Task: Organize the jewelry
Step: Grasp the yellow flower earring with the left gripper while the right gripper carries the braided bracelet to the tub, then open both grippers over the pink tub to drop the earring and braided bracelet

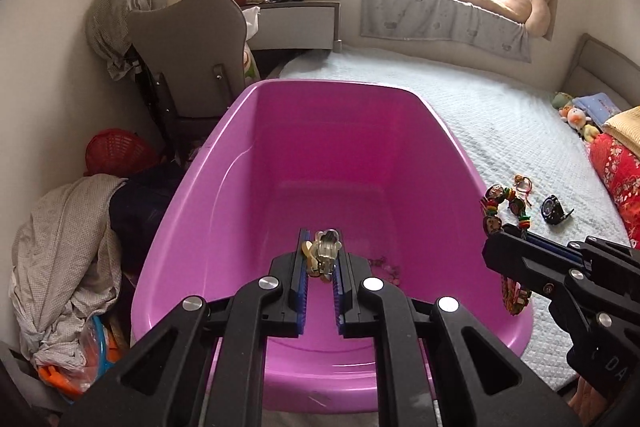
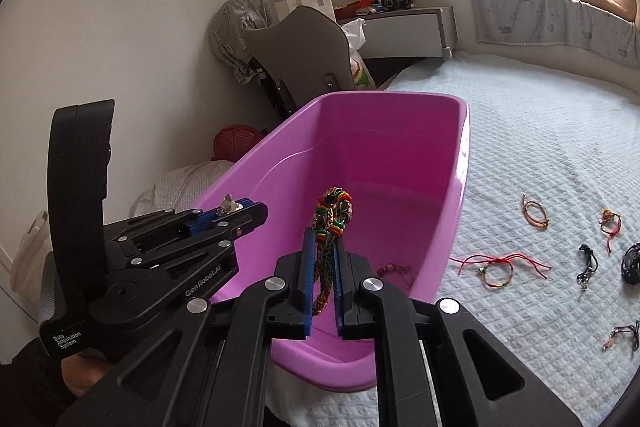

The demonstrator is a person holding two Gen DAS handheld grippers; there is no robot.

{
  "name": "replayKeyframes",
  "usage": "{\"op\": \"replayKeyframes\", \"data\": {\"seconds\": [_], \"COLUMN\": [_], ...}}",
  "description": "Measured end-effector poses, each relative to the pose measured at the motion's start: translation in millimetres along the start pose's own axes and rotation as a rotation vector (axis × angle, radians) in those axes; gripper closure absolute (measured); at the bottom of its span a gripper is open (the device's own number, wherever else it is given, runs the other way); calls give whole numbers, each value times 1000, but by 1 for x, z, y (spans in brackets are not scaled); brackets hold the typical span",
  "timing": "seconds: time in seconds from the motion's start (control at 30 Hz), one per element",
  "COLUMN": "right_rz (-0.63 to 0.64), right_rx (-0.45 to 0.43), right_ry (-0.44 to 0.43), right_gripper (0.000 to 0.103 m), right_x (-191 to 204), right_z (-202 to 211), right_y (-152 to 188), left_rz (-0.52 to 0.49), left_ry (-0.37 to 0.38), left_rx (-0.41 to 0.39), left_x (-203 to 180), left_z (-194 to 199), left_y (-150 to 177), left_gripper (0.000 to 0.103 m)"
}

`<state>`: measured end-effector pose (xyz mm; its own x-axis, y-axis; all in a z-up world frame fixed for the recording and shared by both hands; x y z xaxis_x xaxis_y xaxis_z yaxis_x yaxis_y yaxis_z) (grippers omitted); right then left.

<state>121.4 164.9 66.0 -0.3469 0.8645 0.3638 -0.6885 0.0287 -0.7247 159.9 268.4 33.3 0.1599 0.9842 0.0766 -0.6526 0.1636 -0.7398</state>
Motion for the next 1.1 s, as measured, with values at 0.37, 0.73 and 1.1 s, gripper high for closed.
{"op": "replayKeyframes", "data": {"seconds": [0.37, 0.73, 1.1], "right_rz": [-18, -11, -41], "right_rx": [64, 77, 42], "right_ry": [38, 97, 121], "right_gripper": [95, 93, 63], "right_x": [16, 10, -5], "right_z": [-39, -58, -50], "right_y": [9, 8, 4], "left_rz": [21, 15, -13], "left_ry": [-10, -39, -89], "left_rx": [30, 50, -19], "left_x": [25, 30, 28], "left_z": [-28, -42, -29], "left_y": [9, 16, 10], "left_gripper": [92, 85, 16]}}
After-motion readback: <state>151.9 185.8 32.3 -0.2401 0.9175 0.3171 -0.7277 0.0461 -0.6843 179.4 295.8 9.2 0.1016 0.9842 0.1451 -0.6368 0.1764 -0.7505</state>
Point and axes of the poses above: each gripper's, at about its wrist camera, not at the fingertips, and z roughly against the way its jaws point, x to its left, y to its underside, the point moved 7 cm from there along -z, roughly the way its jaws point, and after that the axes turned 6 degrees about -z, right-handed, at the moved point
